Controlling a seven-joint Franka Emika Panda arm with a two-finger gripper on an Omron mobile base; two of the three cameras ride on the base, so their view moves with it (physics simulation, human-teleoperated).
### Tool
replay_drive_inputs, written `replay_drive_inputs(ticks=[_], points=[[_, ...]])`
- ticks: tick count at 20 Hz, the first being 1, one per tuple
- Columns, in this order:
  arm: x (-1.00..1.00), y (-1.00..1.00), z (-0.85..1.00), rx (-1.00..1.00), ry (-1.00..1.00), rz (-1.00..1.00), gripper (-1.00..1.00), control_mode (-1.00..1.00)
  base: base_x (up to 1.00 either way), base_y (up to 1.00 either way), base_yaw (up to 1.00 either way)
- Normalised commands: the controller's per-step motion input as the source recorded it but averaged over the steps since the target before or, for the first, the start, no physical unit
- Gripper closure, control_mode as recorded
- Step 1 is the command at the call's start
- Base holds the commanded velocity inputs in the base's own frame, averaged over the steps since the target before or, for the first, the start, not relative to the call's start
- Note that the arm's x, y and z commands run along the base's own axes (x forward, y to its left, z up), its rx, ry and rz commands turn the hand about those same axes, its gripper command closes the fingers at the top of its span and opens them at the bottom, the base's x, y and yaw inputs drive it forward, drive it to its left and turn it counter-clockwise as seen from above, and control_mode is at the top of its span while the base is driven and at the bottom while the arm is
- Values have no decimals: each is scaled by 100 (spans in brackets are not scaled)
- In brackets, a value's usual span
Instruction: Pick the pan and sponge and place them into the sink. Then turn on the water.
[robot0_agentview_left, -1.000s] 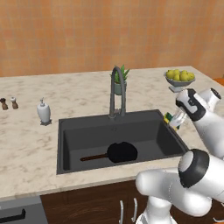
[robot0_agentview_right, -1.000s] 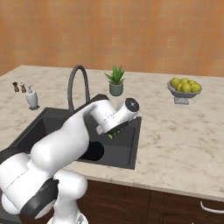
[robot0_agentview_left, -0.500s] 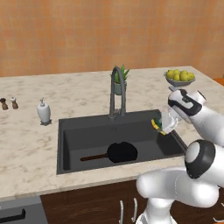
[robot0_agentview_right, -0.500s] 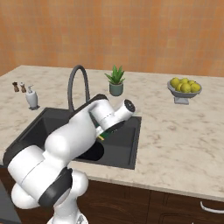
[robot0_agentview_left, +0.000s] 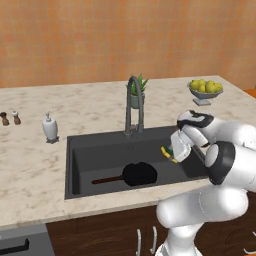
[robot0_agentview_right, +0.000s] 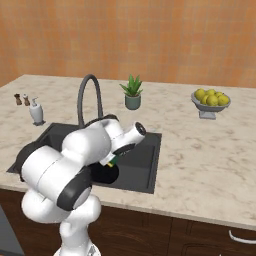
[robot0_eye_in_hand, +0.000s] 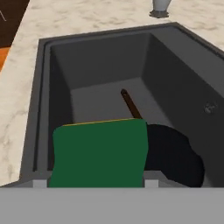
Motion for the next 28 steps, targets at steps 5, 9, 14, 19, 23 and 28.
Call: replay_drive_inputs(ticks=[5, 9, 14, 19, 23, 28], points=[[2, 35, -60, 0, -1, 4, 100, -100, 0, 0, 0], [12, 19, -59, 1, -1, 4, 100, -100, 0, 0, 0], [36, 2, -45, 4, -3, 4, 100, -100, 0, 0, 0], [29, 0, -54, 3, -4, 2, 100, -100, 0, 0, 0], [27, 0, -59, 1, -3, 3, 100, -100, 0, 0, 0], [31, 0, -59, 1, -1, 3, 100, -100, 0, 0, 0]])
